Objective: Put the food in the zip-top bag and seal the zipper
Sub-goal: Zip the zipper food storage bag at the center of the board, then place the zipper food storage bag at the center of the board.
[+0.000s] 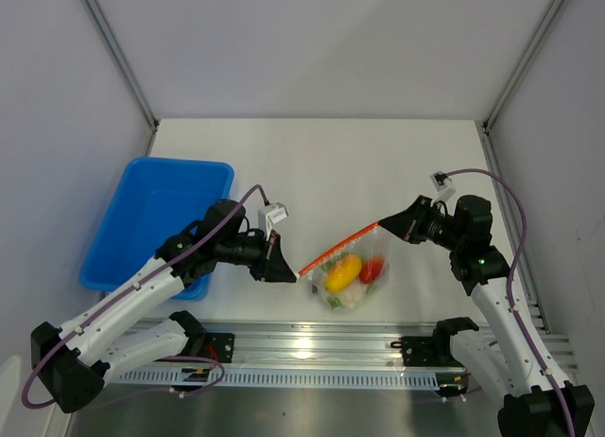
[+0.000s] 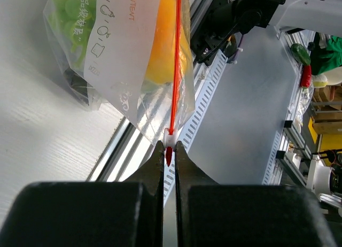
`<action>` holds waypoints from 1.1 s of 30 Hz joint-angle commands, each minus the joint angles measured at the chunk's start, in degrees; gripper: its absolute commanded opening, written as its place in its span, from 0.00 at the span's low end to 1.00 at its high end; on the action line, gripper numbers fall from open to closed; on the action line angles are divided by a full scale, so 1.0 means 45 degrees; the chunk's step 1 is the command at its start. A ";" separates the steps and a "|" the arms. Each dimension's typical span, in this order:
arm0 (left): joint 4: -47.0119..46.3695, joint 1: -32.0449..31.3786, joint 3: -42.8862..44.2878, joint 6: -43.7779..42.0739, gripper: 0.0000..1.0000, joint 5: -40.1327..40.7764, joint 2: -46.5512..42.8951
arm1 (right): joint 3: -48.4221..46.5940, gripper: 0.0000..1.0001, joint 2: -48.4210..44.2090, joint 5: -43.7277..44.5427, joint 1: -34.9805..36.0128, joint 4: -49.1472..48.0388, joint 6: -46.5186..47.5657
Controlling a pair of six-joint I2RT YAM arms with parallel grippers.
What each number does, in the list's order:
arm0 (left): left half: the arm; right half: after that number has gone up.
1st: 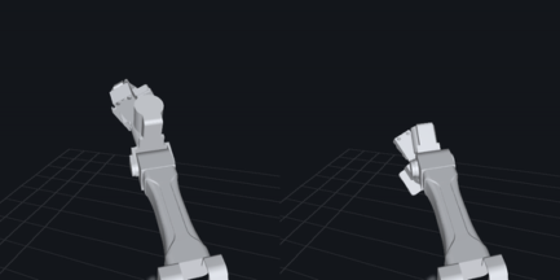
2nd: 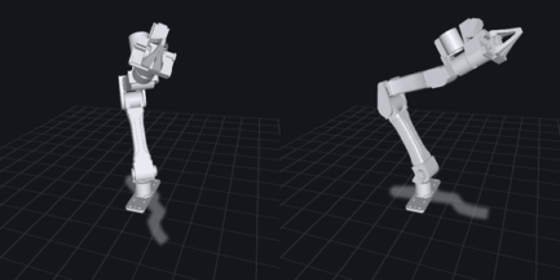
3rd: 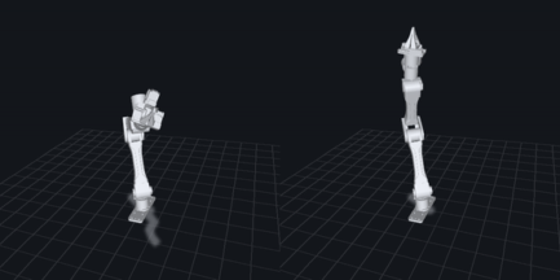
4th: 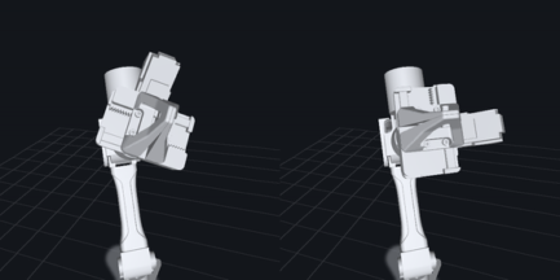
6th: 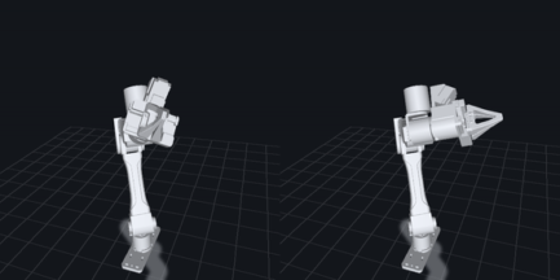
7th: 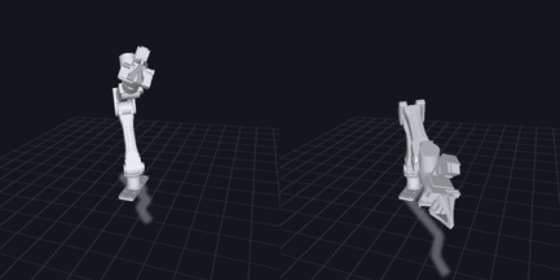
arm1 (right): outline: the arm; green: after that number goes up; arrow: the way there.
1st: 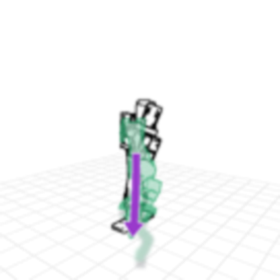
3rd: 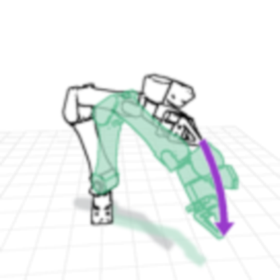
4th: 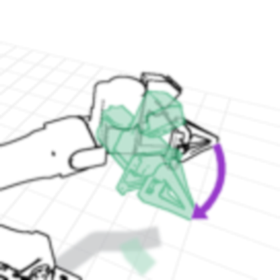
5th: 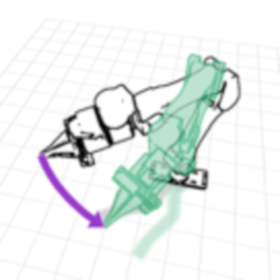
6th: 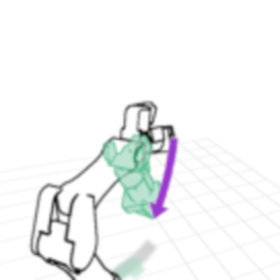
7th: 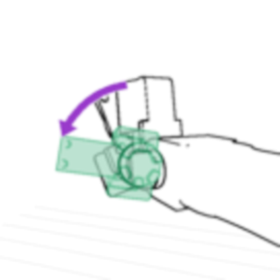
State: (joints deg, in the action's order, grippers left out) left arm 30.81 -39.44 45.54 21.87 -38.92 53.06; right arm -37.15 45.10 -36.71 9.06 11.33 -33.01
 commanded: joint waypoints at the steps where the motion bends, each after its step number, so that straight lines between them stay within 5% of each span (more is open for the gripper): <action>1: 0.0263 0.0093 -0.0159 -0.0231 0.01 -0.0043 -0.0345 | -0.0613 0.00 -0.0101 0.0658 -0.0255 -0.0506 0.0032; 5: 0.0185 0.0093 -0.0179 -0.0211 0.02 -0.0024 -0.0209 | -0.0438 0.00 -0.0081 0.0541 -0.0255 -0.0682 -0.0124; 8: -0.0009 0.0073 -0.0120 -0.0230 0.19 -0.0062 -0.0092 | -0.0359 0.00 -0.0101 0.0501 -0.0255 -0.0624 -0.0144; 11: -0.0282 0.0093 -0.0139 -0.0153 0.45 -0.0219 -0.0053 | -0.0320 0.00 -0.0101 0.0560 -0.0255 -0.0468 -0.0241; 13: -0.0167 0.0093 0.0171 -0.0192 0.71 0.0110 0.0006 | -0.0320 0.00 -0.0023 0.0579 -0.0255 -0.0487 -0.0416; 14: -0.0012 0.0093 0.0405 -0.0230 0.92 0.0248 0.0045 | -0.0339 0.00 0.0113 0.0599 -0.0255 -0.0526 -0.0475; 15: 0.0145 0.0093 0.0543 -0.0327 0.99 0.0424 0.0045 | -0.0378 0.00 0.0211 0.0560 -0.0255 -0.0584 -0.0553; 26: 0.1455 0.0132 0.1893 0.0237 0.99 0.5070 -0.1808 | -0.1625 0.00 0.3119 0.1845 -0.0334 -0.0761 -0.0925; 33: 0.1552 0.0132 0.1327 0.0355 1.00 0.4976 -0.3040 | -0.3010 0.00 0.6282 0.1966 -0.0783 -0.1541 -0.1804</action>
State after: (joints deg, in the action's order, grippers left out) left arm 37.15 -39.18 52.05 22.48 -18.46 40.45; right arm -46.26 69.63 -29.58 6.39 7.84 -38.94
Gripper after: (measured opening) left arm 0.994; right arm 0.007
